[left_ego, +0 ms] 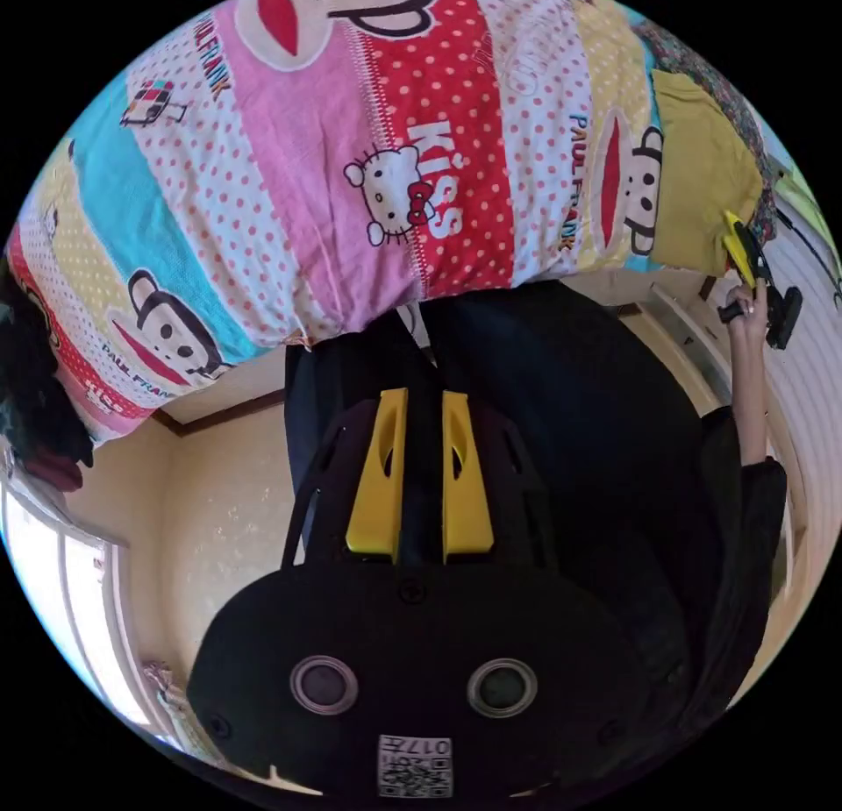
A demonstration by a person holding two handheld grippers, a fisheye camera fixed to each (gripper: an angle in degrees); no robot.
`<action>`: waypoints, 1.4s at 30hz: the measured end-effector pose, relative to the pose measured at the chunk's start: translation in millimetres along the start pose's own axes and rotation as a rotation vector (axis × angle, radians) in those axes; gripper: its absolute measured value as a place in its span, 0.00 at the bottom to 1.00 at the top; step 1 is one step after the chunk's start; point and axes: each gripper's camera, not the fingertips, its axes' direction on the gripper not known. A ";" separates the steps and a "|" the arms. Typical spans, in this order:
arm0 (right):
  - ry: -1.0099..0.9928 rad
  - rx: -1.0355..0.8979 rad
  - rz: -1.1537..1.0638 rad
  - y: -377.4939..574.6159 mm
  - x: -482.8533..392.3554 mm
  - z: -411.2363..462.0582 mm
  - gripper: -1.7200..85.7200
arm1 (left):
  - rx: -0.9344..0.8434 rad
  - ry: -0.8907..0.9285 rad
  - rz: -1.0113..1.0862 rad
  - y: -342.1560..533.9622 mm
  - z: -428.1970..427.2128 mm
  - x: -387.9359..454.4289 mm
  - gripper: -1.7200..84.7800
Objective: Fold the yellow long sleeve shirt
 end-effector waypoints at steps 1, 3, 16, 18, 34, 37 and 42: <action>-0.011 0.032 0.048 0.4 -1.7 3.4 0.10 | 0.037 0.033 -0.022 8.4 0.8 -6.2 0.10; -0.213 0.082 -0.040 4.8 -18.6 1.7 0.08 | 0.107 0.088 -0.062 22.2 0.3 -16.0 0.10; -0.649 -0.535 -1.028 65.3 -216.9 24.3 0.07 | 0.431 0.583 -0.232 59.3 7.9 -38.6 0.11; -0.524 -0.408 -0.947 36.2 -207.4 11.9 0.08 | 0.413 0.570 -0.199 53.0 6.5 -28.5 0.11; -0.234 -0.260 -0.749 -55.6 -151.4 -25.4 0.06 | 0.305 0.506 -0.197 35.6 14.0 -12.6 0.11; -0.239 -0.519 -0.823 -9.6 -121.9 -25.9 0.06 | 0.305 0.560 -0.219 29.0 14.8 -17.9 0.11; 0.297 -0.984 -0.578 47.0 -40.5 21.6 0.05 | 0.265 0.600 -0.222 8.4 18.4 -14.7 0.11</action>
